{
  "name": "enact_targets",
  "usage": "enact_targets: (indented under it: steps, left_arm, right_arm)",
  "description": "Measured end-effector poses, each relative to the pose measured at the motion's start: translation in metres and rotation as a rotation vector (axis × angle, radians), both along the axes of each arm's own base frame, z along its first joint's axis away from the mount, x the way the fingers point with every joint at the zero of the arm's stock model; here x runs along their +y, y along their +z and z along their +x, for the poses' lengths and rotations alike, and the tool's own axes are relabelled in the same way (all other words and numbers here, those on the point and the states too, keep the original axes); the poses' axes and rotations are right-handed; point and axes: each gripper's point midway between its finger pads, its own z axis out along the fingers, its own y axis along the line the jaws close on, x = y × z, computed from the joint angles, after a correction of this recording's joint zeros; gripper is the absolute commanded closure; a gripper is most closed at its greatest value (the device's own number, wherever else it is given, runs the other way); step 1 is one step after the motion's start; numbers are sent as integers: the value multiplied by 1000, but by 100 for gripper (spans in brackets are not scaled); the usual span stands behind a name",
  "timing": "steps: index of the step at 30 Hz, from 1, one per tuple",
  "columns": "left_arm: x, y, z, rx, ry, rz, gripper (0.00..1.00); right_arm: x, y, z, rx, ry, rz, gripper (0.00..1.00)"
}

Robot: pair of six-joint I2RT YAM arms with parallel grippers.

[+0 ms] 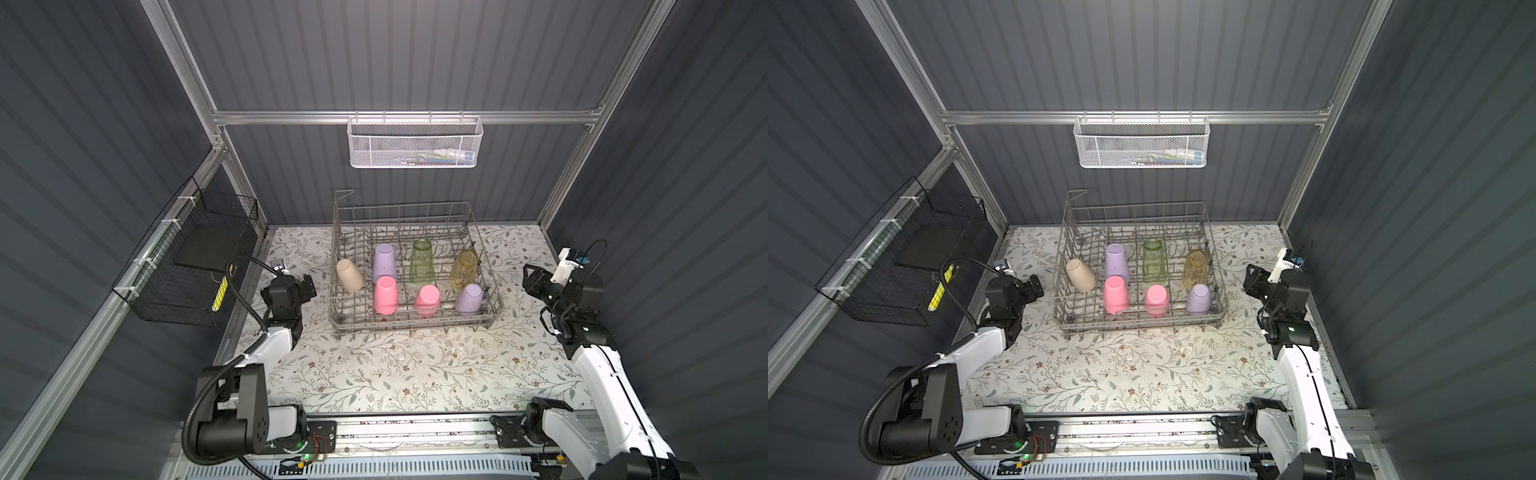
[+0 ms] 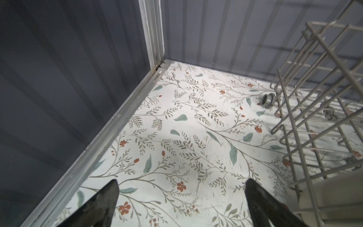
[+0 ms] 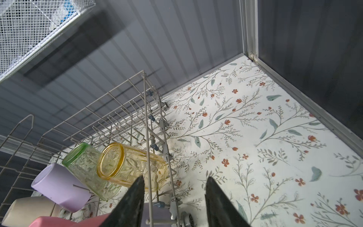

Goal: Load cups into a dish rack
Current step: Reset both arms

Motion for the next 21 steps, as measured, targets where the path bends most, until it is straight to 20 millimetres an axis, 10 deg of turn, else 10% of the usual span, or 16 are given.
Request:
enact_targets:
  steps: [6, 21]
  left_arm:
    - [-5, -45, -3, 59, -29, -10, 0]
    - [-13, -69, 2, 29, -72, -3, 0]
  right_arm:
    - [-13, -14, -1, 5, -59, -53, 46]
    - [-42, -60, -5, -18, -181, -229, 38]
